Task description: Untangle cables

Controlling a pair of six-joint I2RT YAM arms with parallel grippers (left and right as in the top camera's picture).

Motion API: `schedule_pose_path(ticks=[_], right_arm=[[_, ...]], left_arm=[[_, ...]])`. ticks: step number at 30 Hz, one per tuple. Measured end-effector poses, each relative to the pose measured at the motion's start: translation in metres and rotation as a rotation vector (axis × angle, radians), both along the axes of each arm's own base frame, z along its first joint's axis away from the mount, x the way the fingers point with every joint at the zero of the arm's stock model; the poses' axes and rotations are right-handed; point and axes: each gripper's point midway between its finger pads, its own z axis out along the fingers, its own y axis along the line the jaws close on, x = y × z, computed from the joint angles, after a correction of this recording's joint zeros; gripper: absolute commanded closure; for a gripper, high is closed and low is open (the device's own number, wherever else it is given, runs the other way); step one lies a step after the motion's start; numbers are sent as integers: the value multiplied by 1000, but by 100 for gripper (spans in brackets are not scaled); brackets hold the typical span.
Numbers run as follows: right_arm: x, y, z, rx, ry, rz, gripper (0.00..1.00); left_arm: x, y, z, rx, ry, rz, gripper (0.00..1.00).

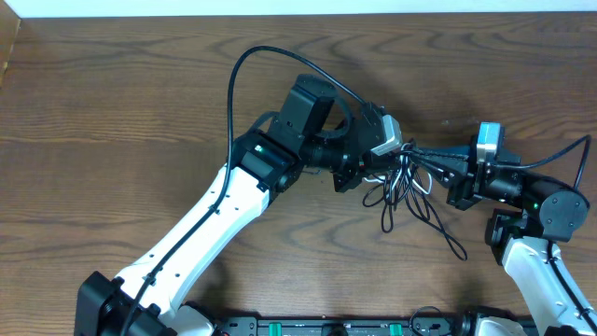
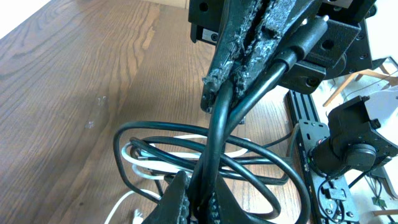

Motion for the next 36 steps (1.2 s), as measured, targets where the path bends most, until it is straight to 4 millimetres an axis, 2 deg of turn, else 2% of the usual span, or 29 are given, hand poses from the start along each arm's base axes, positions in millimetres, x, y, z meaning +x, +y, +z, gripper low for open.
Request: schedule_pose_path(ticks=[28, 36], right_arm=[[3, -6, -1, -1, 7, -22, 99], [6, -10, 0, 2, 6, -41, 99]], left_arm=[[3, 2, -1, 7, 1, 14, 92], [10, 8, -5, 27, 0, 47, 92]])
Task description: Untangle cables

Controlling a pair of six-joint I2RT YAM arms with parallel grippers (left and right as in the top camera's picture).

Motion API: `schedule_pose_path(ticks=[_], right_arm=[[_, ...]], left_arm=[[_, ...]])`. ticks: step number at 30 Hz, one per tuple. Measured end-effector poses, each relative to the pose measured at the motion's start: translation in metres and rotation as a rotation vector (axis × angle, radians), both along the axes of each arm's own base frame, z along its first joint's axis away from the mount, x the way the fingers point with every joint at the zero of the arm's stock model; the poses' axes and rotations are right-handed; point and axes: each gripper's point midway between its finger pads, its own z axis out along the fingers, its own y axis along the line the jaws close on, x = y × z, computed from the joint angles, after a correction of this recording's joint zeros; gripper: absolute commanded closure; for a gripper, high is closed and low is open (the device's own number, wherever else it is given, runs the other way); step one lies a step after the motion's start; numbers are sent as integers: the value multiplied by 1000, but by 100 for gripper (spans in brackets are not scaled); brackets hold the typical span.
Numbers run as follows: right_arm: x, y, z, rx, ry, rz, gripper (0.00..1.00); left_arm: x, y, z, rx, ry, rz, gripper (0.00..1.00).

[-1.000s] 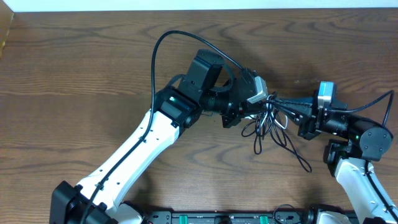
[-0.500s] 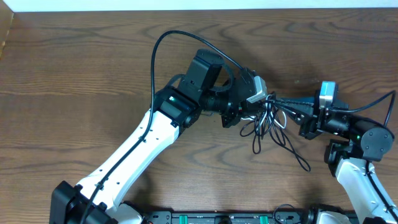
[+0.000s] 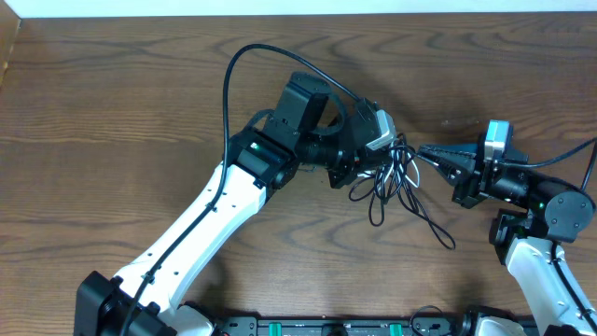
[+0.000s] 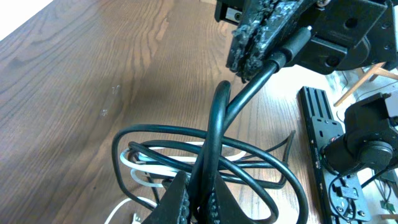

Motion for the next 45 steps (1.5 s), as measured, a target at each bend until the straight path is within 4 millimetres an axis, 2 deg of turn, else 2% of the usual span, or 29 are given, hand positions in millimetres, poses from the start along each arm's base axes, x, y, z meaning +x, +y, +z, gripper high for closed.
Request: schedule_pose_path(ticks=[16, 41, 43, 45], right_arm=[[4, -9, 0, 0, 1, -33, 99], [1, -7, -5, -13, 29, -5, 99], [1, -7, -6, -14, 33, -2, 96], [1, -7, -6, -13, 36, -1, 87]], left_arm=[[3, 1, -1, 10, -7, 14, 92], [13, 5, -4, 43, -40, 72, 92], [15, 6, -5, 52, -46, 85, 92], [18, 7, -6, 61, -54, 100, 92]])
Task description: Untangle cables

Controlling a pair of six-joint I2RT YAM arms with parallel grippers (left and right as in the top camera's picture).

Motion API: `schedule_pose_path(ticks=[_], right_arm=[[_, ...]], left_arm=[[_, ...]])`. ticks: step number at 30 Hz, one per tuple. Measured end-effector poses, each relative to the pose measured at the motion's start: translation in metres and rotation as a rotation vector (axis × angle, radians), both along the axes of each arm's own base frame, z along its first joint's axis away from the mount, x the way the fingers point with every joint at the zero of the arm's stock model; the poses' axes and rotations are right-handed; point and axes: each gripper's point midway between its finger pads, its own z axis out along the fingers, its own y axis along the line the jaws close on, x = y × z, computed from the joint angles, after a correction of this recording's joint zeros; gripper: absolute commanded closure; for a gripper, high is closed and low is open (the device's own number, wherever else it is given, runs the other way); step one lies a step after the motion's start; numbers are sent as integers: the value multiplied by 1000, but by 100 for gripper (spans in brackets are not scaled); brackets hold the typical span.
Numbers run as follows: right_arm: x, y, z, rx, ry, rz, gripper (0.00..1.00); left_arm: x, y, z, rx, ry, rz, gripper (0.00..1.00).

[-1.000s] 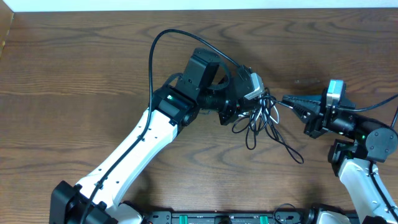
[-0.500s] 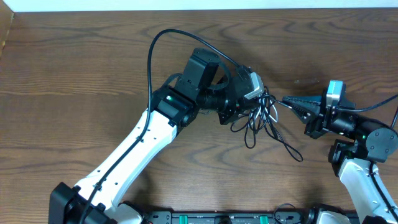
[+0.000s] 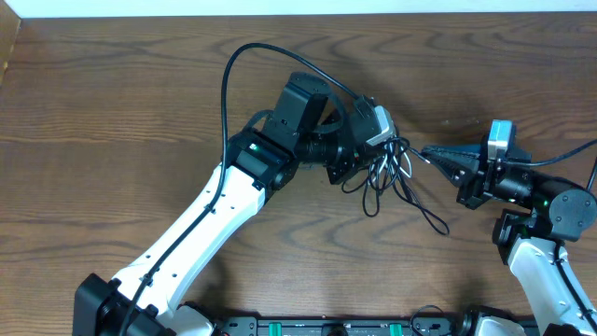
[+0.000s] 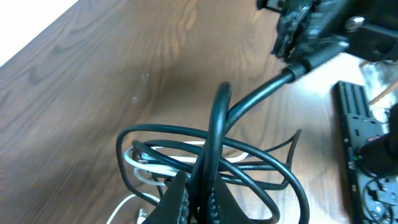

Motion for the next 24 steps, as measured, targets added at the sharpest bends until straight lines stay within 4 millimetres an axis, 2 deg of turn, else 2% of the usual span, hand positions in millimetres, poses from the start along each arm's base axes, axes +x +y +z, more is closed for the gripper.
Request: schedule_pose_path(ticks=[3, 6, 10, 12, 13, 18, 20, 24], right_arm=[[0, 0, -1, -2, 1, 3, 60], [-1, 1, -1, -5, 0, 8, 48], [-3, 1, -2, -11, 4, 19, 23], [-4, 1, -2, -14, 2, 22, 17], [-4, 1, -2, -14, 2, 23, 17], [-4, 1, -2, -15, -1, 23, 30], [-4, 1, -2, -16, -5, 23, 40], [-4, 2, -2, -16, -2, 24, 44]], left_arm=[[3, 1, 0, 5, -12, 14, 92], [6, 0, 2, 0, -28, 21, 92], [10, -1, 6, -11, -51, 26, 92], [11, -2, 8, -16, -59, 27, 92], [11, -2, 8, -17, -62, 27, 92], [13, -2, 9, -19, -69, 31, 92], [13, -2, 9, -19, -70, 33, 92], [13, -3, 9, -22, -55, 41, 92]])
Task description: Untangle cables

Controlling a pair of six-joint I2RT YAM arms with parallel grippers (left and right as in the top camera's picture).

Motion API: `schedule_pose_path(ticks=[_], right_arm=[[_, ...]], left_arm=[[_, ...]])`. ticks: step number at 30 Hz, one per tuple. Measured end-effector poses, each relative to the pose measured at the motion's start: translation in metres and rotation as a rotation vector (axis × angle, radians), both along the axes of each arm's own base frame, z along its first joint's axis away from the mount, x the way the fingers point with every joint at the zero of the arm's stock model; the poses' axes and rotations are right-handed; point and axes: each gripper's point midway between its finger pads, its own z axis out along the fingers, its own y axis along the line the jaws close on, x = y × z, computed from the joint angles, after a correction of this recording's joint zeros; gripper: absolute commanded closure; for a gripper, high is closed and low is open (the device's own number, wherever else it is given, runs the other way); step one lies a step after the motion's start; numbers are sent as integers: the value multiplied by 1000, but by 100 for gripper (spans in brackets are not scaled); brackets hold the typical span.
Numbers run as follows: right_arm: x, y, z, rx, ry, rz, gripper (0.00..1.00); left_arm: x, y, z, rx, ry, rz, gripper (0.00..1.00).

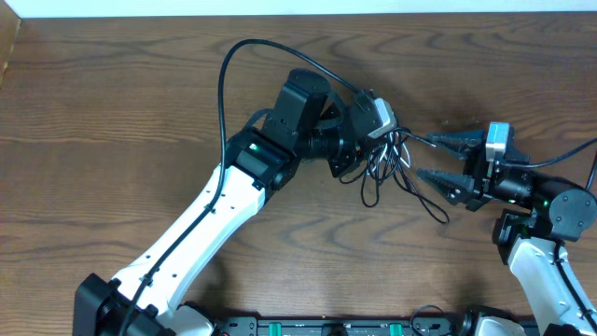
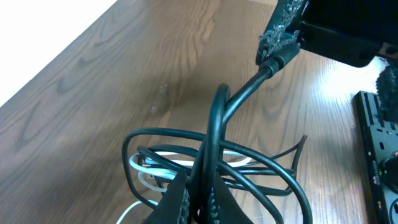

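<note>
A tangle of black cables (image 1: 385,164) with a white cable (image 2: 149,171) looped in it hangs from my left gripper (image 2: 200,200), which is shut on a thick black cable (image 2: 214,134). That cable rises and bends toward my right gripper (image 1: 424,156). The right gripper's jaws stand wide apart, so it is open. The cable's plug end (image 2: 272,60) lies against the upper of the right gripper's fingers (image 2: 283,28). A loose black tail (image 1: 431,211) trails over the wooden table (image 1: 112,140).
The left arm's own black lead (image 1: 227,70) arches above the table behind the arm. A black rail (image 1: 326,327) runs along the near edge. The table's far edge (image 1: 280,13) meets a white wall.
My right gripper was shut on the plug end of the thick black cable. Now its jaws are spread apart. My left gripper and the bundle sit slightly farther back.
My right gripper was shut on the thick black cable right next to my left gripper. At the two later moments it held the cable farther right, lastly at the plug end, while the left drew slightly left. The right gripper is now open.
</note>
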Motion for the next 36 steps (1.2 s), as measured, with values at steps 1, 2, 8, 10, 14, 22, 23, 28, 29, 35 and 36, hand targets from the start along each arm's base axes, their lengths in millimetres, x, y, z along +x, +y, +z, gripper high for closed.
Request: schedule_pose_path(ticks=[1, 2, 8, 10, 14, 22, 23, 28, 29, 35, 36], right_arm=[[0, 0, 0, 0, 0, 0, 44], [0, 0, 0, 0, -1, 0, 46], [1, 0, 1, 3, 0, -4, 78], [1, 0, 1, 3, -3, -6, 82], [1, -1, 1, 6, -2, -9, 89], [1, 2, 2, 9, 2, -2, 72], [1, 2, 2, 10, 0, -4, 68], [2, 2, 3, 16, -7, -12, 62], [3, 2, 3, 17, -7, -13, 62], [4, 2, 5, 24, -10, -25, 66], [4, 2, 5, 24, -9, -26, 69]], left_arm=[[-1, -1, 0, -1, 4, 0, 92], [-1, -1, 0, -1, 5, 0, 92], [-5, -5, 0, -1, 8, -12, 92], [-5, -5, 0, -1, 9, -12, 92], [-5, -5, 0, 0, 9, -12, 92], [-3, -2, -3, 16, 11, 7, 92], [-3, -2, -4, 17, 10, 9, 92], [-3, -2, -4, 19, 12, 9, 92], [-3, -2, -4, 19, 13, 9, 92], [-4, -3, -4, 19, 12, 5, 92], [-5, -4, -4, 19, 12, 2, 92]])
